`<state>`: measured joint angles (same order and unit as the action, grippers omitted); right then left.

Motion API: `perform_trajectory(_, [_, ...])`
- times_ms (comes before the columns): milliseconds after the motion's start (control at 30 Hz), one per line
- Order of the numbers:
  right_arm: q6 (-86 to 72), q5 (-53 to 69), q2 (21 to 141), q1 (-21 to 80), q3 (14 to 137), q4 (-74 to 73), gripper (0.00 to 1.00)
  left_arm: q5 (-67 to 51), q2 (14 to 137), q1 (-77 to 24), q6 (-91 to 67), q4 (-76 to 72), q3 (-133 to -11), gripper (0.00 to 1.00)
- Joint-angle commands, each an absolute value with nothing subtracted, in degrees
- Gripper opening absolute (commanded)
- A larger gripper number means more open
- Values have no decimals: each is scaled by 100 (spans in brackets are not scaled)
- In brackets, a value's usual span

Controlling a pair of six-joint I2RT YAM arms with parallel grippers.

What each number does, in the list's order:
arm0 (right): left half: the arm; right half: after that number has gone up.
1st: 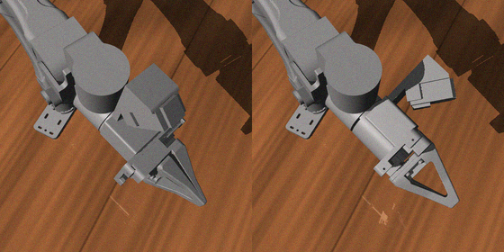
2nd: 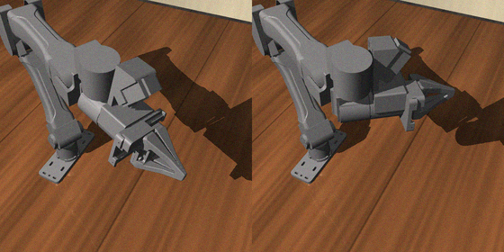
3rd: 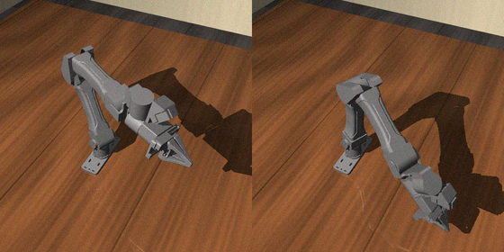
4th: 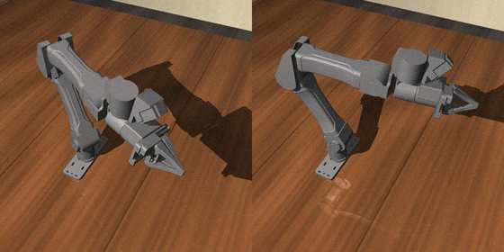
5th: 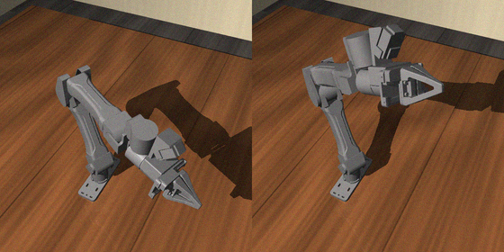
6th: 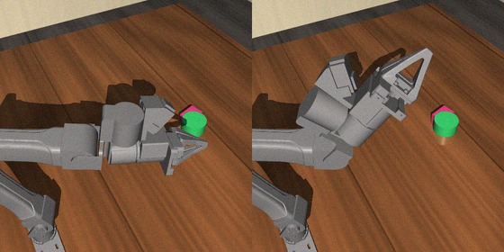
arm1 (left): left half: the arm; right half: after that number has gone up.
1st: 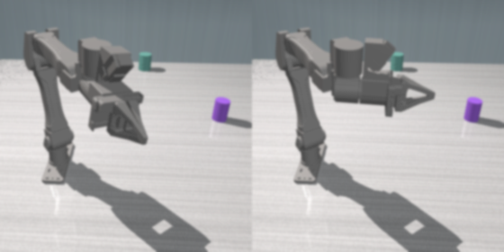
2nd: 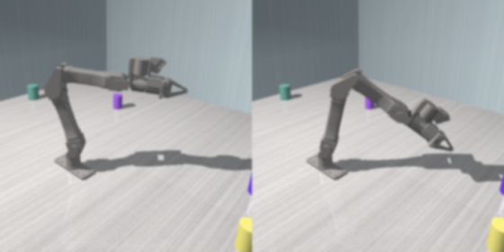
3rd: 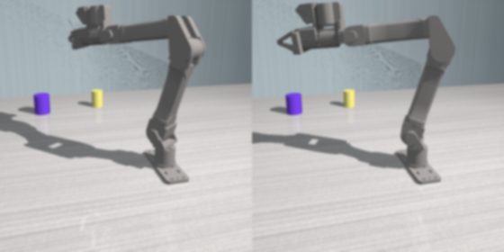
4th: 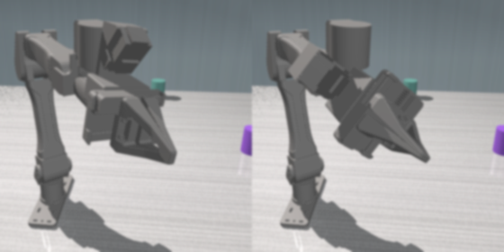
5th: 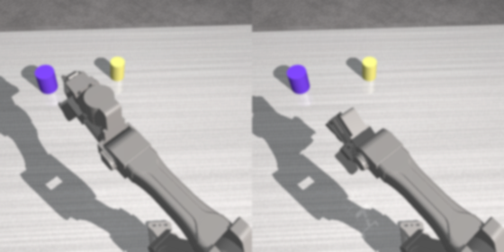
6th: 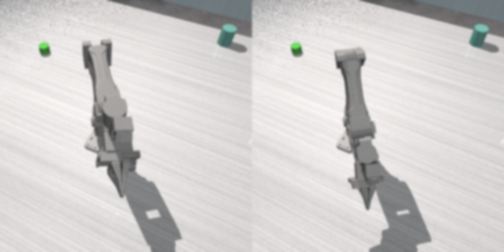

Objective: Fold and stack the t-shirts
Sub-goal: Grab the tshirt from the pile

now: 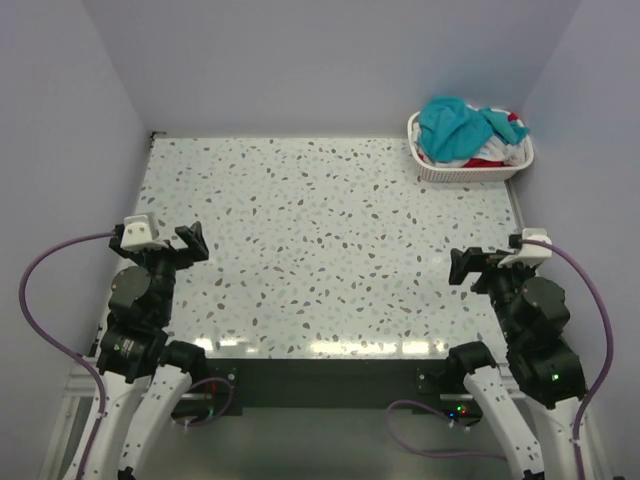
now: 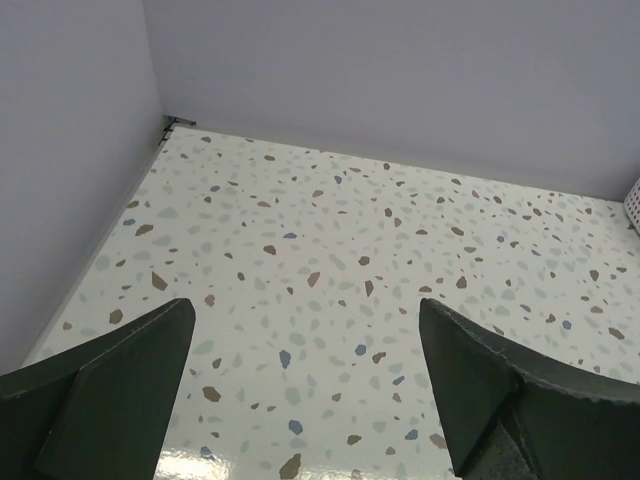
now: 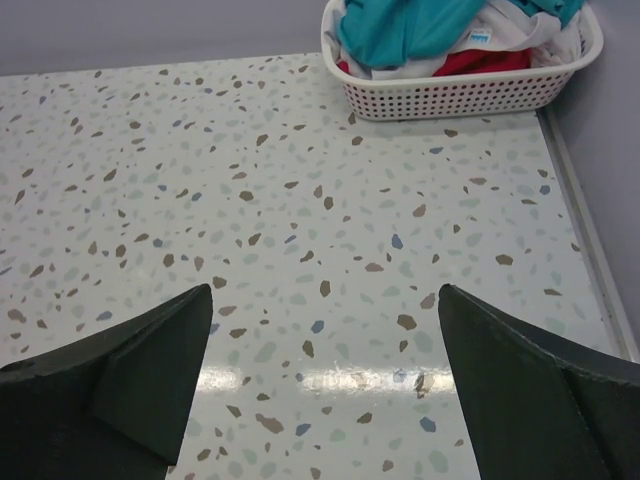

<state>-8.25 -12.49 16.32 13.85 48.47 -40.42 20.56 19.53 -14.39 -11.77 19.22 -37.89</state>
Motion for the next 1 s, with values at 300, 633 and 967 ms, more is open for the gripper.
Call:
perform_trajectory(300, [-1739,-1203,4609,1406,5422,-2691,99,2179,1530,-1713,-1441,1406,-3463,100])
perform_trajectory(633, [-2135,-2347,7934,1143,8137,-2180,99,2162,1187,-2065,-1248,1345,-3287,100])
perform_trajectory(967, [-2654,-1565,10853,194,10220,-1504,99,2224,1151,-2127,-1239,1389,-3278,100])
